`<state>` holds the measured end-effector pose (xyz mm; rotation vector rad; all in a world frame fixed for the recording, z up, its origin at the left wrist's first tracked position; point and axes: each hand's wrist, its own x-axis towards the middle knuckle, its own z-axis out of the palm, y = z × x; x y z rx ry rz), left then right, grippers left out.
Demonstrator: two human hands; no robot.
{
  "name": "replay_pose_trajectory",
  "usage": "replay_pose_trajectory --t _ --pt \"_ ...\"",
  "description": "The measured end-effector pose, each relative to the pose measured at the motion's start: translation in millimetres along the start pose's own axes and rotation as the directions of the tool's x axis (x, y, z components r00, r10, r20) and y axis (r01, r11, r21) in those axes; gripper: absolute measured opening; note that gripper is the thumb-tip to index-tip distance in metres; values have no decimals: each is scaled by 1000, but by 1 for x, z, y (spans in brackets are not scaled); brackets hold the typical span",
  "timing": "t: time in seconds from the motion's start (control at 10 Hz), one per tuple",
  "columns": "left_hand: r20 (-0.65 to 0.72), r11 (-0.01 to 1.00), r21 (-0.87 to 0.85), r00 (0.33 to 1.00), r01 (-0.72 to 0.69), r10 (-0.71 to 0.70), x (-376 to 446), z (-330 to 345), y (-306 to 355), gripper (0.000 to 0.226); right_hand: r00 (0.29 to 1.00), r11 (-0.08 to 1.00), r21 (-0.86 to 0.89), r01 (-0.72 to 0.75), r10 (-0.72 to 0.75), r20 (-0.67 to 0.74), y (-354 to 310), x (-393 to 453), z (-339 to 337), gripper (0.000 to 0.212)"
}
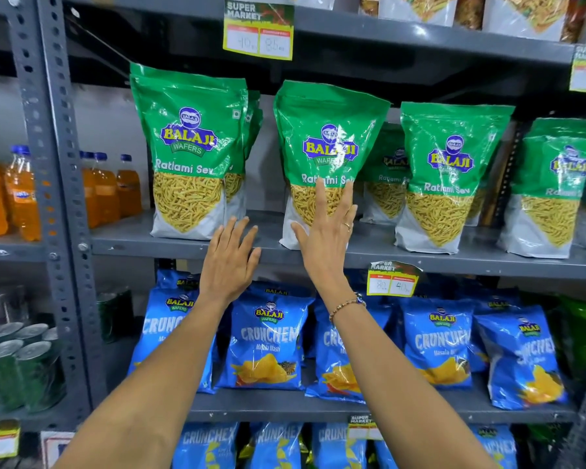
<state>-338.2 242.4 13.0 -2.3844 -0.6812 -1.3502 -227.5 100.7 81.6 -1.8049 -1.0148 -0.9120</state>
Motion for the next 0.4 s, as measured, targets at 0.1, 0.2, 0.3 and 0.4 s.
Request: replay_pose_trajectory --t 0.1,0.2,0.3,0.4 --pt "5 1000 1 1000 1 -1 0 -1 0 57 1000 1000 -1 -5 5 11 1 4 4 84" --pt "23 1000 0 1000 4 -4 1 -3 1 60 1000 1000 -10 0 0 21 2 7 7 83" --pt "59 1000 19 998 -2 1 0 -5 1 62 999 1000 -26 4 -3 48 3 11 10 85" --pt "79 1000 -9 997 9 -8 2 -7 1 65 997 1000 -17 -20 21 68 2 12 10 85"
